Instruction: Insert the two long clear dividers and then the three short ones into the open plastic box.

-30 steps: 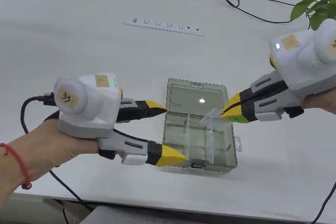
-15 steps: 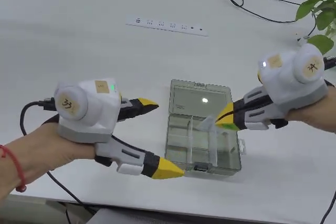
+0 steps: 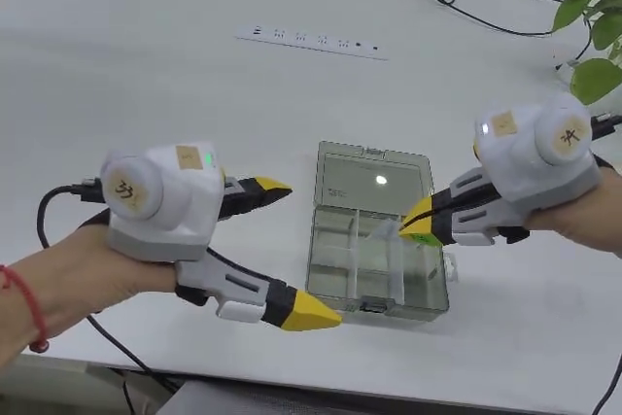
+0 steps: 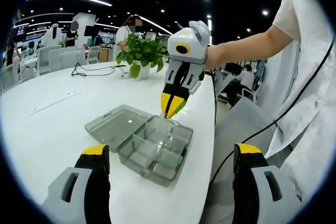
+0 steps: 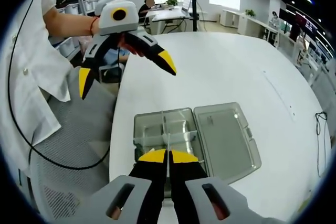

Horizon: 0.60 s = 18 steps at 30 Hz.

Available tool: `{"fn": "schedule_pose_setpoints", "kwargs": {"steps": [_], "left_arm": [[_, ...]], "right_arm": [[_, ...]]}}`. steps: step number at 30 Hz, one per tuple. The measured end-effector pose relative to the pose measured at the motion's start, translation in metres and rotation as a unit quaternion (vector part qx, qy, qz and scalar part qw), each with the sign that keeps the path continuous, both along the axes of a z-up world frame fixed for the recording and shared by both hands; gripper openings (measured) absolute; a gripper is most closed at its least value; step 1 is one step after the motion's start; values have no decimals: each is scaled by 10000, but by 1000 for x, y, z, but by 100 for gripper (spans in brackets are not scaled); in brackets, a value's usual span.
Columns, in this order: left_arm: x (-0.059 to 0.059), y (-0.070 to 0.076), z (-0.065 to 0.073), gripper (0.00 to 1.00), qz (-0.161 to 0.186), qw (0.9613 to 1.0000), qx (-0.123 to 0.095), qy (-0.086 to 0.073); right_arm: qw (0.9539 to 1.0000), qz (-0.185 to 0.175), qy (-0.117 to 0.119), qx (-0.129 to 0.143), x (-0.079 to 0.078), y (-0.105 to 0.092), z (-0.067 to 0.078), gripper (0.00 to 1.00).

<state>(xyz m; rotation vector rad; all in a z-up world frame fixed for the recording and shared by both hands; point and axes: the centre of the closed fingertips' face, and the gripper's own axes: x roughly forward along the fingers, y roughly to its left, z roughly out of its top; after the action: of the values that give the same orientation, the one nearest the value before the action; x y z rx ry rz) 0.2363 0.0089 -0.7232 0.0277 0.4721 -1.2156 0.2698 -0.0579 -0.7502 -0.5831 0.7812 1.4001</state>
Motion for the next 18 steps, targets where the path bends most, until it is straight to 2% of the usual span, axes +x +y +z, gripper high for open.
{"fn": "schedule_pose_setpoints", "kwargs": {"steps": [4,13,18], "left_arm": [[-1,-1,0,100,-2,10000,-13,11],[-4,-3,-2,100,-17,10000,-34,52],[-5,-2,-3,100,-7,10000,-40,56]], "right_arm": [[9999,73,-86,8,0,1,0,3],[9978,543,-385,-21,-2,5,-8,2],[9977,553,-398,-12,-2,7,-7,2]]}}
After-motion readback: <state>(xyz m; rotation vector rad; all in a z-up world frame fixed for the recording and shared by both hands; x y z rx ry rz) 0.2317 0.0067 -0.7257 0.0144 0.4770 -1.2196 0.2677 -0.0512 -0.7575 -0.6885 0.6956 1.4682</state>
